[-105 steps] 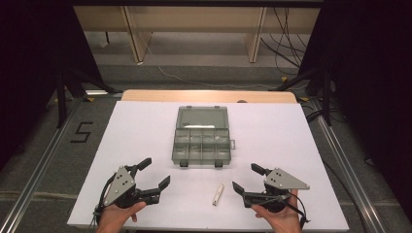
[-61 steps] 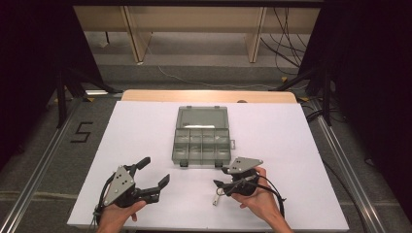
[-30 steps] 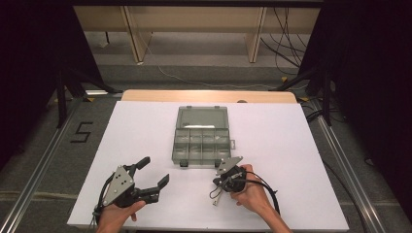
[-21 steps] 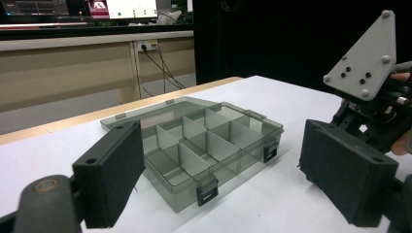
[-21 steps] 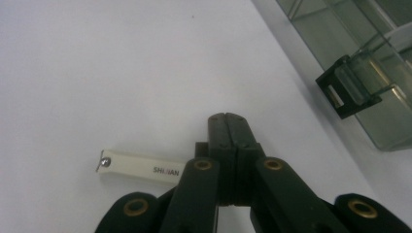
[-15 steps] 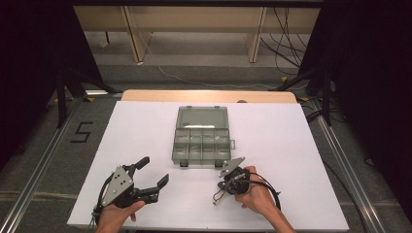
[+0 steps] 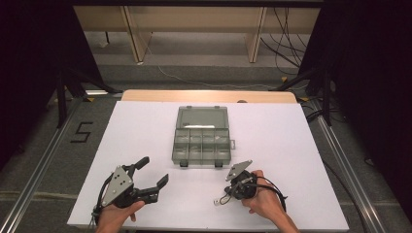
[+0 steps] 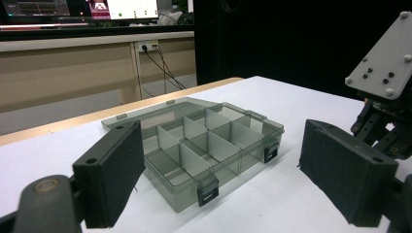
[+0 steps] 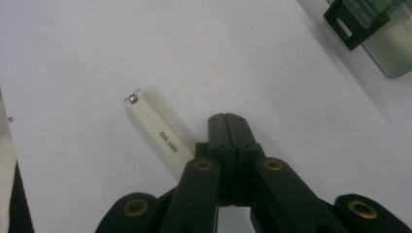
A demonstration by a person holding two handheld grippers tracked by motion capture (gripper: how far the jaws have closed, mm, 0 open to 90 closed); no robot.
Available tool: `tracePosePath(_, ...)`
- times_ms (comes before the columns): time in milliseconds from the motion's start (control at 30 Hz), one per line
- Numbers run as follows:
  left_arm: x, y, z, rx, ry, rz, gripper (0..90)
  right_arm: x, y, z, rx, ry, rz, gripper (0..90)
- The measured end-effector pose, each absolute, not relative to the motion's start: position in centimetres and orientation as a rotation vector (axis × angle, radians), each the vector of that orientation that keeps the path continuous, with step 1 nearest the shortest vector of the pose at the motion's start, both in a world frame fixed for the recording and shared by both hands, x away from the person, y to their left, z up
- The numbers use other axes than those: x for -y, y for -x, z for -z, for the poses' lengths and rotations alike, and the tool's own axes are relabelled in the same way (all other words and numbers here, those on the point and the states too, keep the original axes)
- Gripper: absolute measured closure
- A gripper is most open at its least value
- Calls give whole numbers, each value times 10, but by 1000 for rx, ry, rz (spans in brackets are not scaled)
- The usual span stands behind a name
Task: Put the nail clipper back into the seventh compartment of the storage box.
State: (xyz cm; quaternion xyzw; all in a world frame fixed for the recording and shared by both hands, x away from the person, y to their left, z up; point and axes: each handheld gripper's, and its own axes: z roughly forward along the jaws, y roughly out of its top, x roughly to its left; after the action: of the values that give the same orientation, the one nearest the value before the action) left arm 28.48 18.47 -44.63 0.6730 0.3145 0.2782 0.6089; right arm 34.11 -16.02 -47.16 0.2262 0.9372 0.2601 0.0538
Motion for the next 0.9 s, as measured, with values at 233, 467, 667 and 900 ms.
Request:
tracePosePath(233, -185, -285, 446, -728, -1553, -643, 158, 164, -332, 468, -2881, -695, -732, 900)
tracePosePath(467, -185, -285, 446, -729, -1550, -642, 158, 162, -328, 458, -2822, -648, -785, 685)
tracePosePath(667, -184, -285, 446, -725, -1554, -641, 158, 153, -322, 448, -2827, -532, -788, 402)
tracePosePath(900, -184, -286, 447, -723, -1554, -643, 158, 141, -318, 453, -2900, -458, -685, 290)
